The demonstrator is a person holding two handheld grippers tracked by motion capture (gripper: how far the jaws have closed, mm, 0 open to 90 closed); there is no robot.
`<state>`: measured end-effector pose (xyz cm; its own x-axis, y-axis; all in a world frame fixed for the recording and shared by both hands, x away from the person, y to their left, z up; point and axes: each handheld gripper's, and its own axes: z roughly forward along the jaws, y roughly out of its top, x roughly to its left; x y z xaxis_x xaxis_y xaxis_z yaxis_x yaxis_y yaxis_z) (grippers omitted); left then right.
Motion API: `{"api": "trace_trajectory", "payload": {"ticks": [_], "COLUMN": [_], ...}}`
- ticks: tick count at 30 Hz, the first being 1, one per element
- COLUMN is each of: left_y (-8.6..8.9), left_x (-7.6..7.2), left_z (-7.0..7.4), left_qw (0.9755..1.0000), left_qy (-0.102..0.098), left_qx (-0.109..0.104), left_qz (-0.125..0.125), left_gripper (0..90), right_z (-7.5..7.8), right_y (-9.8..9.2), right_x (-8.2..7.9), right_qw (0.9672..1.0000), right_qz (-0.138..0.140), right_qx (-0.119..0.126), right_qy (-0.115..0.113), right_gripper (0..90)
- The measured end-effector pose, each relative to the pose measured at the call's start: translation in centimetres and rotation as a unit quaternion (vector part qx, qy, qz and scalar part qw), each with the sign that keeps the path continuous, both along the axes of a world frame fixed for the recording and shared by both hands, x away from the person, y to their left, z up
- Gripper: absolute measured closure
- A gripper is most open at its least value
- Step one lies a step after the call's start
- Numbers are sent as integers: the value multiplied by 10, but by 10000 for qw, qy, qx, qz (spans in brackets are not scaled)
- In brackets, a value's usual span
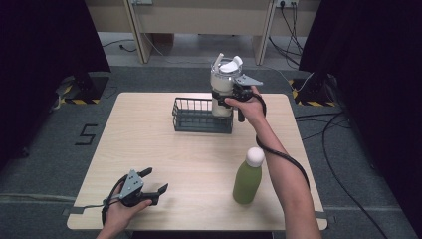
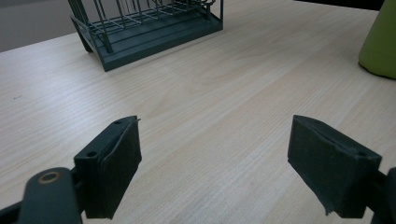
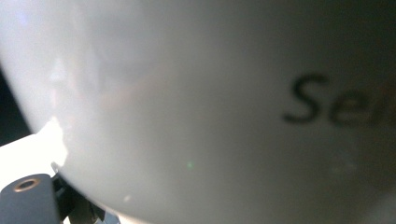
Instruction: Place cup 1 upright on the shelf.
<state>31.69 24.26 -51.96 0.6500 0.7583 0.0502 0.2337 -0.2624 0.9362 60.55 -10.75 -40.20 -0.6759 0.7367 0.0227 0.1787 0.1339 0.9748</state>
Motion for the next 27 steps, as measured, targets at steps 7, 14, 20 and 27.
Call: {"api": "trace_trajectory", "payload": {"ticks": [7, 14, 20, 27], "left_y": [0, -1, -1, -1], "left_x": [0, 0, 0, 0], "left_z": [0, -1, -1, -1], "left_qw": [10000, 10000, 10000, 10000], "left_qy": [4, 9, 16, 12], "left_qx": [-2, 3, 5, 3], "left_qz": [1, -20, -35, -32], "left_gripper": [167, 167, 168, 168], "right_z": [-11, -17, -22, -25], "right_y": [2, 2, 2, 2], "right_x": [2, 2, 3, 3], "right_qw": [10000, 9999, 9998, 9998], "right_qz": [-29, -60, -108, -123], "right_qx": [-43, -95, -163, -165], "right_qy": [81, 69, 93, 52], "right_gripper": [103, 103, 102, 102]}}
